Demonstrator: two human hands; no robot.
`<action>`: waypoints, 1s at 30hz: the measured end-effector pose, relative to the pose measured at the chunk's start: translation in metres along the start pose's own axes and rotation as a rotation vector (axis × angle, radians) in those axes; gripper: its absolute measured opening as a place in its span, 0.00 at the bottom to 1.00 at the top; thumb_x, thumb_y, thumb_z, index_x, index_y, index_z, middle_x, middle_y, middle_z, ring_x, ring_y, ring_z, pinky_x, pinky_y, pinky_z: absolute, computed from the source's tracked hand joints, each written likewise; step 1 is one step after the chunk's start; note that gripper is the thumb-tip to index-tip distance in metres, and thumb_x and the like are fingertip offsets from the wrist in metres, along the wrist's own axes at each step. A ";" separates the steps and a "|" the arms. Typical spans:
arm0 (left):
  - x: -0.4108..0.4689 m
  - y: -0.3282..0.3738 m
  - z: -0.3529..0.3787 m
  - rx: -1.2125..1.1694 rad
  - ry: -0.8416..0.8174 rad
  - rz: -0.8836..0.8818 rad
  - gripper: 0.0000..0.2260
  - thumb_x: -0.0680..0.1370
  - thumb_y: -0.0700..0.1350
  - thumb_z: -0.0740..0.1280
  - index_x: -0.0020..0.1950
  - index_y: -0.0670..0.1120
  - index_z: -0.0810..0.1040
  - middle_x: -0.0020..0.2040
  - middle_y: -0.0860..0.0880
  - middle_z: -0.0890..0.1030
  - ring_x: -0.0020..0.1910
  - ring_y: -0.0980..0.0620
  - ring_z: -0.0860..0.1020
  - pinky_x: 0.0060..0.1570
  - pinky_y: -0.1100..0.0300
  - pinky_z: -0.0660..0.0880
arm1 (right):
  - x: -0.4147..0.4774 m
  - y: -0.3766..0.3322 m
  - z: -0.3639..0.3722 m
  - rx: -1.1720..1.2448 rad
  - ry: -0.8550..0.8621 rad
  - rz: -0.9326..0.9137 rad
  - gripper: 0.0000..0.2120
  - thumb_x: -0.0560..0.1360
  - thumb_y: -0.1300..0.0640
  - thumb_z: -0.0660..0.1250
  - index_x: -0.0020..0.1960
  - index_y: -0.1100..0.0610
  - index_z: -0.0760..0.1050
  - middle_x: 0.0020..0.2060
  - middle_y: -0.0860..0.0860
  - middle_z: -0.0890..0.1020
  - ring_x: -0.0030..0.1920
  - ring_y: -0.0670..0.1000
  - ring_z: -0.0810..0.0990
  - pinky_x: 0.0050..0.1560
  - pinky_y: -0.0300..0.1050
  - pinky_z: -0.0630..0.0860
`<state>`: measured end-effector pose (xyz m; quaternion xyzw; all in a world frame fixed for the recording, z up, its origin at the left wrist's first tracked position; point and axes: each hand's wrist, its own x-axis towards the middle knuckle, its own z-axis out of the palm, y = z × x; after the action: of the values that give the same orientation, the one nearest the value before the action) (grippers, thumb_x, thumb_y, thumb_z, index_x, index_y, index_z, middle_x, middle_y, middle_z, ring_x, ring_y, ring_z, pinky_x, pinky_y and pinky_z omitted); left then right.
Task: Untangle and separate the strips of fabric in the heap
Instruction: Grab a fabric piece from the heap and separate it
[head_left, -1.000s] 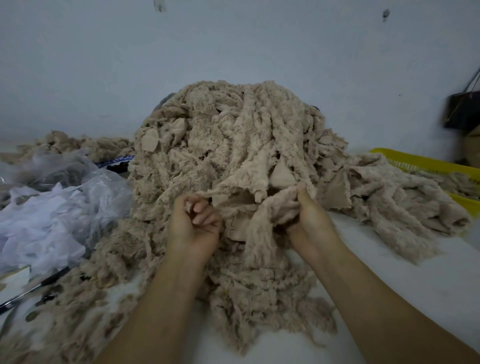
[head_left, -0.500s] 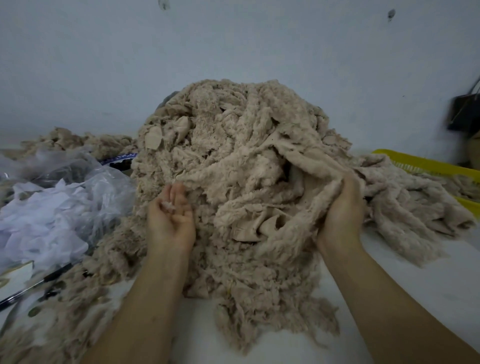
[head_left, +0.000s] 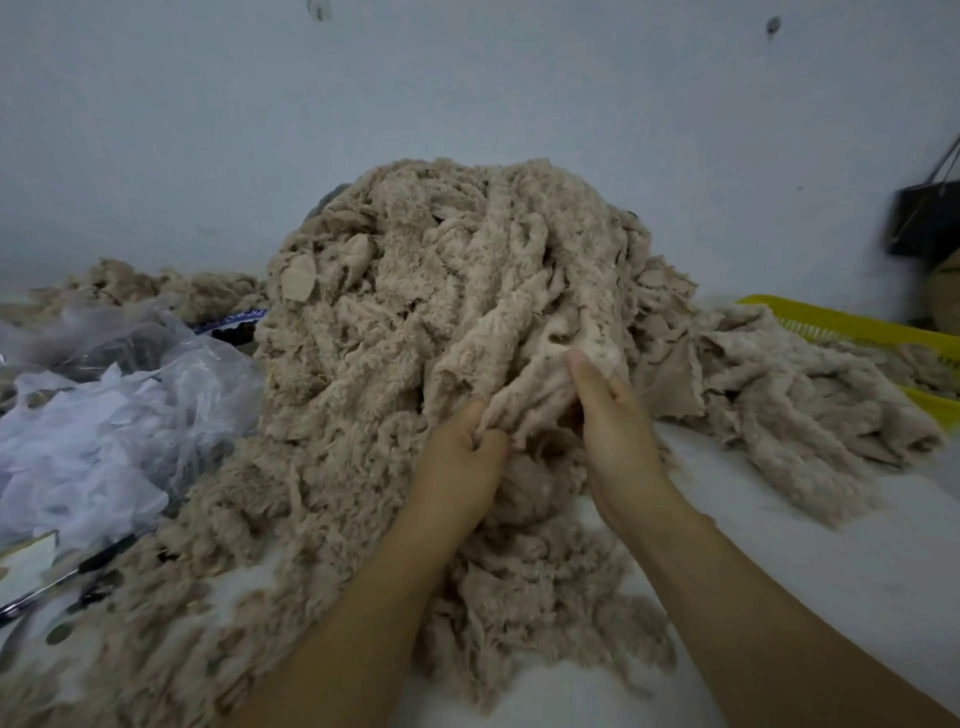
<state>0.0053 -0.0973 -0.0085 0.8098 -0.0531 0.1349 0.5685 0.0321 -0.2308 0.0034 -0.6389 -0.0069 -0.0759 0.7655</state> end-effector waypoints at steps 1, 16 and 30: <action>0.002 -0.002 -0.004 0.022 0.025 -0.031 0.16 0.79 0.38 0.60 0.46 0.59 0.79 0.40 0.43 0.83 0.29 0.48 0.76 0.28 0.60 0.72 | 0.000 -0.001 0.000 0.017 0.044 -0.009 0.15 0.77 0.37 0.64 0.43 0.45 0.83 0.42 0.52 0.84 0.48 0.56 0.83 0.55 0.58 0.80; 0.020 -0.008 -0.026 -0.916 0.064 -0.408 0.10 0.82 0.44 0.63 0.56 0.42 0.82 0.51 0.44 0.84 0.47 0.49 0.83 0.44 0.57 0.79 | 0.011 0.004 -0.014 0.081 0.128 -0.077 0.21 0.77 0.32 0.58 0.44 0.43 0.82 0.33 0.46 0.84 0.33 0.46 0.82 0.42 0.50 0.80; 0.024 -0.016 -0.026 -1.249 -0.023 -0.389 0.16 0.83 0.47 0.62 0.60 0.38 0.81 0.59 0.40 0.83 0.55 0.46 0.84 0.46 0.54 0.82 | 0.007 0.035 0.009 -0.797 -0.393 -0.304 0.13 0.79 0.44 0.63 0.55 0.52 0.76 0.49 0.50 0.74 0.49 0.46 0.73 0.45 0.35 0.68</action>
<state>0.0282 -0.0662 -0.0078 0.3233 0.0198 -0.0354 0.9454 0.0438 -0.2163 -0.0285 -0.8771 -0.2154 -0.0615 0.4249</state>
